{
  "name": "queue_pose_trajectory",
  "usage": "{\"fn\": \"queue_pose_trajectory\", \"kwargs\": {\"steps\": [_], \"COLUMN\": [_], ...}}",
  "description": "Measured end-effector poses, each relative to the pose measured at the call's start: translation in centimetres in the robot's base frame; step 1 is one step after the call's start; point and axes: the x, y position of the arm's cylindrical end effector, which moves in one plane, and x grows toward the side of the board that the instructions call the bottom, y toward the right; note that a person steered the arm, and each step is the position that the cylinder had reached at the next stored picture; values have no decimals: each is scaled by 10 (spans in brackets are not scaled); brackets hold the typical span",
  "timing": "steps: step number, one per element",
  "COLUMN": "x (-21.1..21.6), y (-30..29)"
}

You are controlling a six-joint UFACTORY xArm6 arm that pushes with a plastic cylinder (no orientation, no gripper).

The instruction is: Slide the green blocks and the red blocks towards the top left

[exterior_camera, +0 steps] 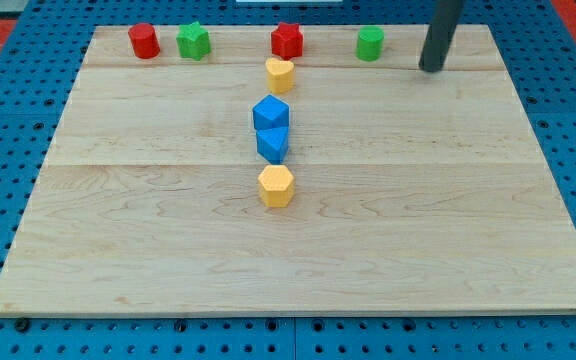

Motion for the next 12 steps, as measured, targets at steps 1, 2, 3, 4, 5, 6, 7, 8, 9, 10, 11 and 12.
{"fn": "queue_pose_trajectory", "kwargs": {"steps": [1, 2, 3, 4, 5, 6, 7, 8, 9, 10, 11, 12], "x": [-24, -24, -29, -28, -41, -39, -41, -51, -56, -36, -9, 1], "y": [-15, -76, -169, -198, -200, -276, -307, -287, -247, -132, -163, -240]}}
